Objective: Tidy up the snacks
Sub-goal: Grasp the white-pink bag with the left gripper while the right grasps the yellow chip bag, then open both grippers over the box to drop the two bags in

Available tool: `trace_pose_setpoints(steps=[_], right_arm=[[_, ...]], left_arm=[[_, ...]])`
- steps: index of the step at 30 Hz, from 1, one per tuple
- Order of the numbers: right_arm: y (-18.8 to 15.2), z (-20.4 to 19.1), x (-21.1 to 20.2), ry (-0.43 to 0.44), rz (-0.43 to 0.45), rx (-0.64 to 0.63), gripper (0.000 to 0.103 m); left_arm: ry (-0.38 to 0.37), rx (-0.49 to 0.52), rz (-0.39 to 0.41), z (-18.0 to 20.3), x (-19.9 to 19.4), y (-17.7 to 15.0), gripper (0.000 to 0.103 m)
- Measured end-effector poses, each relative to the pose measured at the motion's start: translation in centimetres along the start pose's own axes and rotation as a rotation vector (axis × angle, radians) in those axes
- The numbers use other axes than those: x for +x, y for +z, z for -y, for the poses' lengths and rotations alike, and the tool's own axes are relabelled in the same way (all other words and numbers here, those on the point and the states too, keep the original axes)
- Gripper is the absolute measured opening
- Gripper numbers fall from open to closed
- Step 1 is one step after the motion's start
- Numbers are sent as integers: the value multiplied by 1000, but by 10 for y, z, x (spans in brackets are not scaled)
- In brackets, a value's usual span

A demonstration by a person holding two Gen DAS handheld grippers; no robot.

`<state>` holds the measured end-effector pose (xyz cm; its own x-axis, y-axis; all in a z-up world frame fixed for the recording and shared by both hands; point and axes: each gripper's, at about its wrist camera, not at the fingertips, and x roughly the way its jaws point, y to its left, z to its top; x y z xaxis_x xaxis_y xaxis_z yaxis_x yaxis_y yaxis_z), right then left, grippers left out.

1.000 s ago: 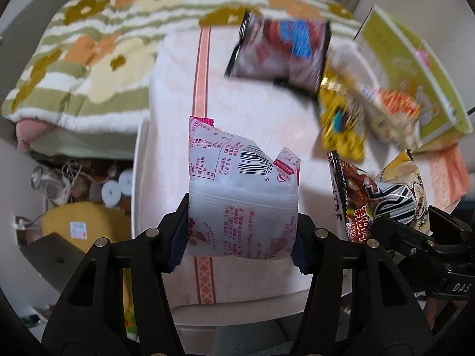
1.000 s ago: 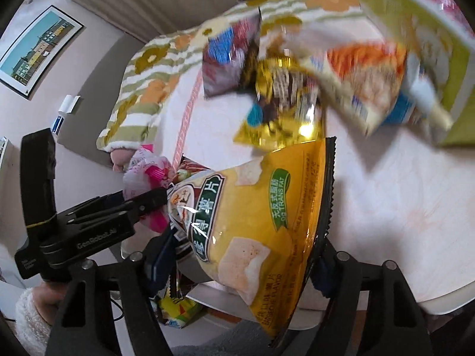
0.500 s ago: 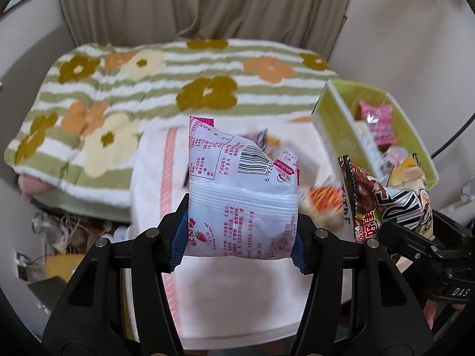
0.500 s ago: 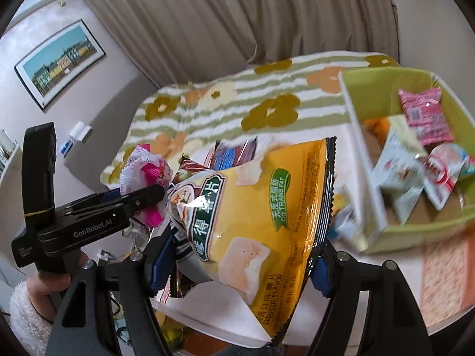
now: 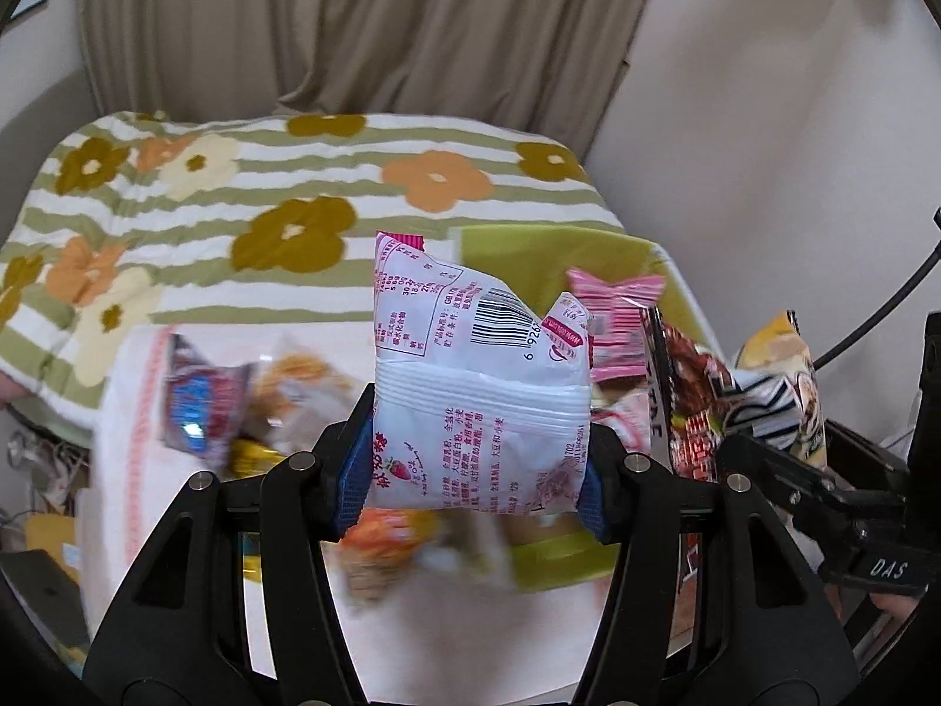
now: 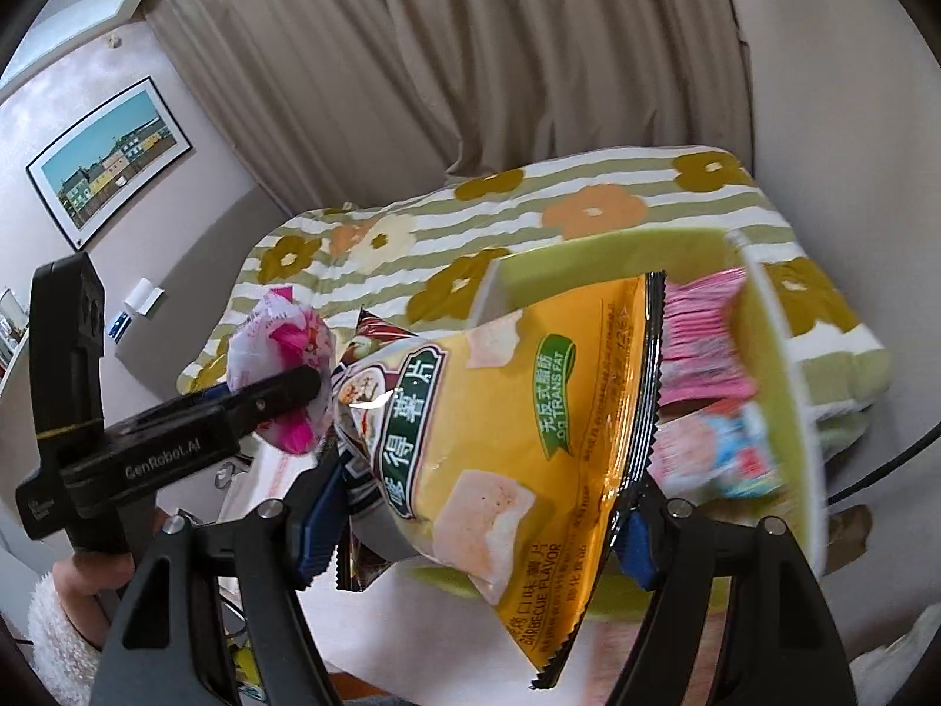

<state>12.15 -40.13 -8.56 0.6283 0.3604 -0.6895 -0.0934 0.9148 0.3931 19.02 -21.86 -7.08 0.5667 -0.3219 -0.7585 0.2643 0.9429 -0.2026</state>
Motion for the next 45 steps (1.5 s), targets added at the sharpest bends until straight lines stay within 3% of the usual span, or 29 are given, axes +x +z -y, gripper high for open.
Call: trace_pose_setpoints(steps=[8, 15, 17, 18, 19, 23, 30, 38, 39, 41, 45], right_arm=[[11, 62, -17, -74, 15, -19, 71], [10, 91, -21, -62, 21, 55, 71], [8, 94, -22, -54, 15, 63, 71], [9, 96, -22, -55, 14, 62, 71], [10, 95, -22, -57, 14, 62, 71], [11, 93, -21, -51, 16, 68, 71], [6, 85, 0, -55, -50, 19, 71], [0, 76, 13, -69, -78, -30, 74], [0, 75, 14, -72, -71, -32, 76], [-1, 77, 13, -89, -35, -17, 103], [-6, 79, 0, -99, 37, -16, 103]], left_arm=[[-19, 26, -107, 62, 53, -12, 53], [-51, 84, -148, 77, 73, -26, 53], [-72, 102, -114, 82, 67, -29, 70], [-60, 117, -105, 85, 66, -29, 92], [-45, 134, -99, 86, 65, -29, 103], [-36, 146, -123, 80, 61, -28, 103], [-9, 38, -112, 47, 47, -25, 103], [-1, -14, -96, 28, 44, -21, 103], [0, -17, -92, 27, 44, -22, 103], [5, -21, -86, 25, 42, -20, 103], [22, -31, -94, 18, 39, -21, 103]])
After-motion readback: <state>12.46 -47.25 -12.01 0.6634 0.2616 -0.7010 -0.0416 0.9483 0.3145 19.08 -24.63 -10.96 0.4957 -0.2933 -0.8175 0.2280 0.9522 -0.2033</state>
